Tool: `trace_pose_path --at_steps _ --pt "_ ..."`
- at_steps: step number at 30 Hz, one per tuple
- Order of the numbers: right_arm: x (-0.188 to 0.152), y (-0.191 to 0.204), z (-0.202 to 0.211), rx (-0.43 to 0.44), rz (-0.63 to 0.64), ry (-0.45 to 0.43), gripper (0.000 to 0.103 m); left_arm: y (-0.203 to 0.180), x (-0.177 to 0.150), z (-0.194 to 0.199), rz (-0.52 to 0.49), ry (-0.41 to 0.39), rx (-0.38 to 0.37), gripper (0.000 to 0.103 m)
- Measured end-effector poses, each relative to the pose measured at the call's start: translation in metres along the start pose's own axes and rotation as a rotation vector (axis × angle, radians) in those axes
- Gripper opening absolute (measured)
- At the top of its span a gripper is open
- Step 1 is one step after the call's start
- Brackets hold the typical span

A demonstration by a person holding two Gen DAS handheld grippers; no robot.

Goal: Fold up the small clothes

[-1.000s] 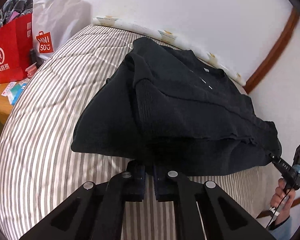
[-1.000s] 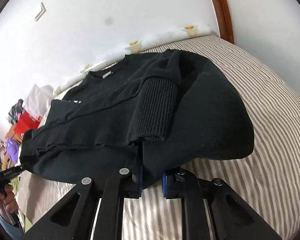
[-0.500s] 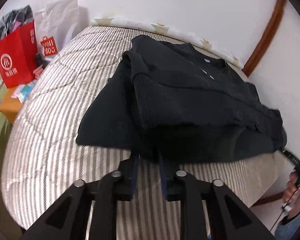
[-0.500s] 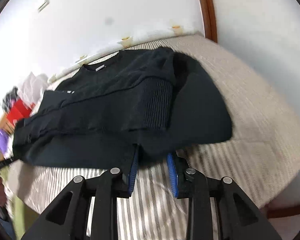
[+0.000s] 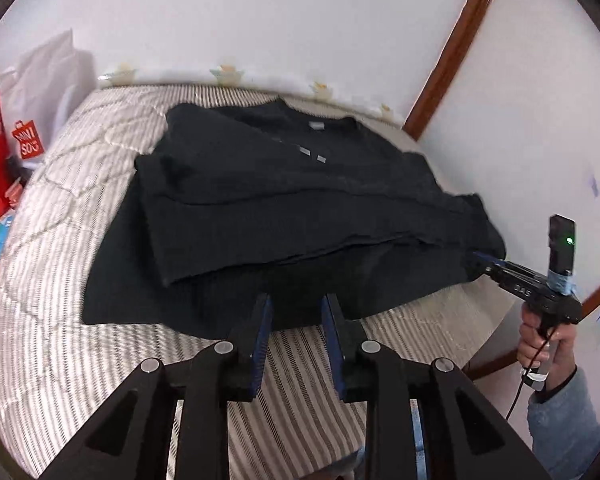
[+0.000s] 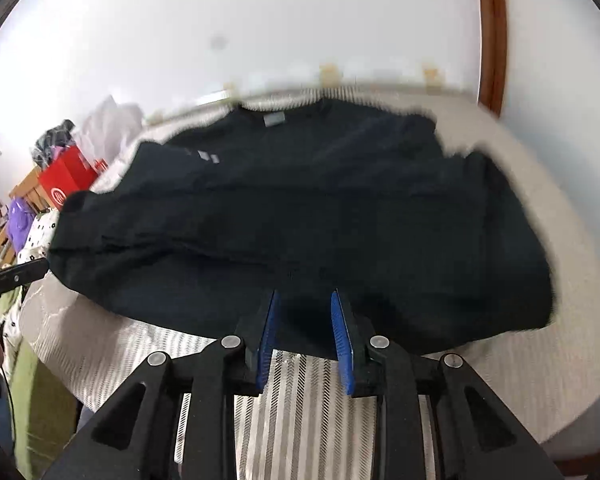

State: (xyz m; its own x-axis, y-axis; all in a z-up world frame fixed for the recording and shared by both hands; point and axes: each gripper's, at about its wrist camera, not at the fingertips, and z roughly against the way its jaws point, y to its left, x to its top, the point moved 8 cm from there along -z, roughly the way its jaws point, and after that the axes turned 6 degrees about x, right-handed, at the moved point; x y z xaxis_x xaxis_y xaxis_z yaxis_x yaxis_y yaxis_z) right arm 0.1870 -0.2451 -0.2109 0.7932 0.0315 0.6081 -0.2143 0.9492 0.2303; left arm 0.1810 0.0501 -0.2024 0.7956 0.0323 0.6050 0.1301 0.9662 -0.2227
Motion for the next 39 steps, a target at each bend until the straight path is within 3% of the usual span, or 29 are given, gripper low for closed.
trace_pose_path --at_steps 7,10,12,19,23,28,32,35,39 --pt "0.006 -0.015 -0.014 0.013 -0.068 0.006 0.021 0.003 0.004 -0.031 0.019 0.072 -0.069 0.025" --pt "0.009 -0.015 -0.02 0.004 -0.069 0.025 0.02 -0.001 0.005 -0.051 0.022 0.141 -0.097 0.025" --pt "0.011 -0.013 -0.023 -0.025 -0.043 0.023 0.019 -0.002 0.004 -0.062 0.017 0.158 -0.078 0.025" --pt "0.035 -0.016 -0.032 -0.071 -0.046 -0.022 0.019 0.0 0.032 -0.053 -0.02 0.063 -0.035 0.025" --pt "0.06 -0.02 -0.042 -0.087 -0.062 -0.057 0.019 0.008 0.055 -0.051 -0.039 0.0 0.03 0.025" --pt "0.096 -0.029 -0.057 -0.091 -0.094 -0.086 0.019 0.012 0.084 -0.056 -0.048 -0.05 0.041 0.025" --pt "0.124 -0.03 -0.069 -0.092 -0.077 -0.104 0.019 0.013 0.107 -0.068 -0.043 -0.071 0.064 0.025" --pt "0.143 -0.033 -0.077 -0.145 -0.041 -0.117 0.019 0.022 0.119 -0.081 -0.014 -0.054 0.079 0.025" --pt "0.168 -0.039 -0.077 -0.155 -0.026 -0.124 0.023 0.034 0.128 -0.078 0.029 -0.061 0.06 0.025"
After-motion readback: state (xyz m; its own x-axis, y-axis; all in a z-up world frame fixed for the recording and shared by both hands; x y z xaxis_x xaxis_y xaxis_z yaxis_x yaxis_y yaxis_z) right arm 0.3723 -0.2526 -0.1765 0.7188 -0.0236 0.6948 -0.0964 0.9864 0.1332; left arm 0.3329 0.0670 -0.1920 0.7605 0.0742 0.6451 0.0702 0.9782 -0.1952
